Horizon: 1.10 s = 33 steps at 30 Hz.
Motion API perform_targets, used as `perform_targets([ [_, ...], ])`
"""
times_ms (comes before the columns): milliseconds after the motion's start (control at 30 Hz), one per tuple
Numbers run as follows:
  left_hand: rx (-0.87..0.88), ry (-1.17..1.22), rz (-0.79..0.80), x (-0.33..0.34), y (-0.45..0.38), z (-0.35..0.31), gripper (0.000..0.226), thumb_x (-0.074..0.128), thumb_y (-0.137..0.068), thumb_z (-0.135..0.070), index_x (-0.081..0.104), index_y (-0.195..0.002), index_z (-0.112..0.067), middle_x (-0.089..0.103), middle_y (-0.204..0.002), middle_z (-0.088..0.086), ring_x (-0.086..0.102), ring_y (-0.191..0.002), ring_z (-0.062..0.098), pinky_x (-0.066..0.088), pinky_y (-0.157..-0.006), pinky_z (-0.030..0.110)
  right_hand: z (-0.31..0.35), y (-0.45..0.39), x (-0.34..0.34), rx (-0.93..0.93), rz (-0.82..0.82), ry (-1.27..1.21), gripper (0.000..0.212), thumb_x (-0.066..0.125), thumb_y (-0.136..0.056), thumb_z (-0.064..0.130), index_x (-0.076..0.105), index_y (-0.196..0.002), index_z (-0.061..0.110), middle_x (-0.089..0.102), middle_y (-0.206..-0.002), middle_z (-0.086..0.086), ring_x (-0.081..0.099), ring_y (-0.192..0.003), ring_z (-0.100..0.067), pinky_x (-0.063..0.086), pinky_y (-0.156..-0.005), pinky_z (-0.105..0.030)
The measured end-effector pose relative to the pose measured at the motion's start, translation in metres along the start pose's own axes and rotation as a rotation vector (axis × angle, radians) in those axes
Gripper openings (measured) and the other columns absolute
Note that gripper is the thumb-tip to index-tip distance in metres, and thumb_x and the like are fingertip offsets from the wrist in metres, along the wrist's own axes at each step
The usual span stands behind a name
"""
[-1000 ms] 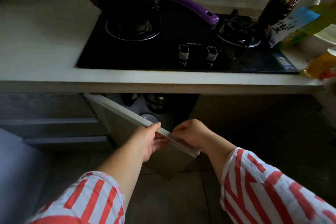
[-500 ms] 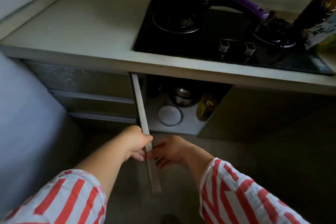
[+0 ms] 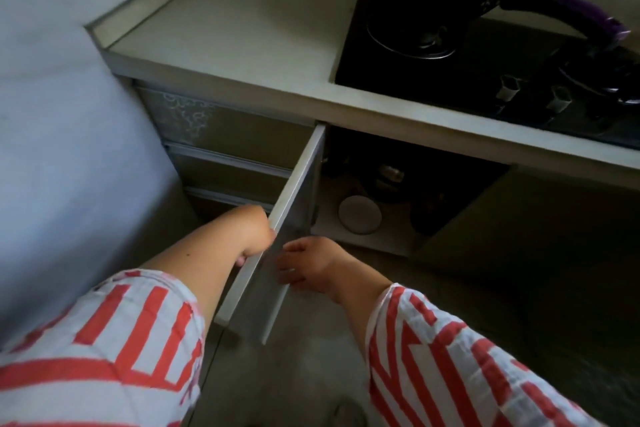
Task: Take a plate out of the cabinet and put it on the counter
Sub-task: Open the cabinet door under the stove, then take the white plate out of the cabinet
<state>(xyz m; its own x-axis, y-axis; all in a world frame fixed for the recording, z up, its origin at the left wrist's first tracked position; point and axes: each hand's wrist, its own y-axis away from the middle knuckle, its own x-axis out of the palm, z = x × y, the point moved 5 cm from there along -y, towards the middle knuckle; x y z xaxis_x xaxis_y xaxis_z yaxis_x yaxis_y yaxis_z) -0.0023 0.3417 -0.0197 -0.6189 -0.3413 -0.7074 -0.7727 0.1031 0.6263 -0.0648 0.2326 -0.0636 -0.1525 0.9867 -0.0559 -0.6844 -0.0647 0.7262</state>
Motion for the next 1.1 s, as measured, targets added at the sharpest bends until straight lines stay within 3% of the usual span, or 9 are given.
perform_targets([
  [167, -0.008, -0.098, -0.056, -0.003, 0.0, 0.002, 0.037, 0.043, -0.094, -0.027, 0.055, -0.121, -0.005, 0.06, -0.095, 0.013, 0.057, -0.071, 0.022, 0.047, -0.059, 0.028, -0.004, 0.002, -0.03, 0.035, -0.108, -0.013, 0.047, 0.068, -0.084, 0.017, 0.053, -0.128, 0.011, 0.065, -0.087, -0.009, 0.063, -0.07, -0.016, 0.054, -0.083, -0.035],
  [233, -0.029, -0.148, -0.093, -0.004, 0.003, -0.003, 0.049, 0.043, -0.092, -0.033, 0.046, -0.134, -0.009, 0.059, -0.116, 0.013, 0.061, -0.096, 0.027, 0.052, -0.077, 0.033, -0.006, 0.005, -0.05, 0.046, -0.148, 0.018, 0.048, 0.068, -0.084, 0.019, 0.053, -0.129, 0.011, 0.067, -0.098, -0.011, 0.066, -0.077, -0.018, 0.057, -0.08, -0.033],
  [300, -0.006, -0.176, -0.2, -0.007, 0.007, -0.019, 0.057, 0.044, -0.089, -0.037, 0.037, -0.141, -0.015, 0.048, -0.137, 0.011, 0.049, -0.122, 0.032, 0.048, -0.092, 0.04, -0.007, 0.008, -0.073, 0.039, -0.194, -0.006, 0.042, 0.066, -0.086, 0.018, 0.054, -0.126, 0.009, 0.065, -0.096, -0.013, 0.064, -0.073, -0.019, 0.054, -0.066, -0.028],
  [433, 0.223, -0.021, -0.372, -0.007, 0.016, -0.073, 0.046, 0.045, -0.091, -0.03, 0.044, -0.136, -0.022, 0.046, -0.139, 0.004, 0.042, -0.128, 0.026, 0.044, -0.097, 0.038, -0.01, 0.006, -0.123, 0.019, -0.268, -0.042, 0.007, 0.061, -0.09, 0.014, 0.061, -0.084, 0.011, 0.059, -0.075, -0.007, 0.057, -0.062, -0.017, 0.046, -0.059, -0.026],
  [533, 0.27, 0.08, -0.303, 0.01, -0.001, -0.112, 0.037, 0.047, -0.091, -0.027, 0.054, -0.127, -0.023, 0.055, -0.132, 0.0, 0.054, -0.118, 0.021, 0.046, -0.09, 0.031, -0.019, -0.007, -0.167, 0.047, -0.299, -0.048, 0.022, 0.054, -0.093, 0.011, 0.056, -0.071, 0.016, 0.059, -0.074, -0.005, 0.057, -0.063, -0.018, 0.046, -0.059, -0.026],
  [700, 0.14, 0.335, -0.122, 0.053, -0.054, -0.155, 0.032, 0.05, -0.09, -0.025, 0.059, -0.121, -0.021, 0.06, -0.124, 0.003, 0.056, -0.103, 0.018, 0.046, -0.084, 0.029, -0.043, -0.044, -0.239, 0.072, -0.374, -0.018, 0.013, 0.055, -0.091, 0.016, 0.064, -0.083, 0.012, 0.064, -0.076, -0.006, 0.063, -0.075, -0.024, 0.052, -0.067, -0.034],
  [867, 0.039, 0.524, -0.033, 0.104, -0.119, -0.179, 0.016, 0.05, -0.09, -0.025, 0.059, -0.103, -0.025, 0.063, -0.113, 0.005, 0.059, -0.108, 0.023, 0.047, -0.089, 0.032, -0.071, -0.095, -0.295, 0.096, -0.393, -0.007, 0.024, 0.056, -0.09, 0.012, 0.057, -0.066, 0.018, 0.064, -0.075, -0.012, 0.061, -0.082, -0.03, 0.051, -0.092, -0.05],
  [967, -0.007, 0.584, 0.028, 0.138, -0.153, -0.183, 0.021, 0.049, -0.092, -0.022, 0.06, -0.109, -0.021, 0.06, -0.103, 0.005, 0.058, -0.108, 0.024, 0.048, -0.094, 0.035, -0.096, -0.128, -0.315, 0.13, -0.405, -0.025, 0.019, 0.056, -0.089, 0.008, 0.059, -0.071, 0.013, 0.062, -0.075, -0.009, 0.061, -0.082, -0.03, 0.052, -0.093, -0.049],
  [1100, -0.046, 0.629, 0.05, 0.175, -0.207, -0.174, 0.021, 0.049, -0.09, -0.02, 0.062, -0.106, -0.019, 0.064, -0.116, 0.01, 0.059, -0.11, 0.026, 0.046, -0.095, 0.035, -0.126, -0.174, -0.326, 0.126, -0.444, -0.008, 0.018, 0.06, -0.084, 0.012, 0.06, -0.069, 0.022, 0.071, -0.094, -0.017, 0.068, -0.1, -0.039, 0.054, -0.093, -0.05],
])
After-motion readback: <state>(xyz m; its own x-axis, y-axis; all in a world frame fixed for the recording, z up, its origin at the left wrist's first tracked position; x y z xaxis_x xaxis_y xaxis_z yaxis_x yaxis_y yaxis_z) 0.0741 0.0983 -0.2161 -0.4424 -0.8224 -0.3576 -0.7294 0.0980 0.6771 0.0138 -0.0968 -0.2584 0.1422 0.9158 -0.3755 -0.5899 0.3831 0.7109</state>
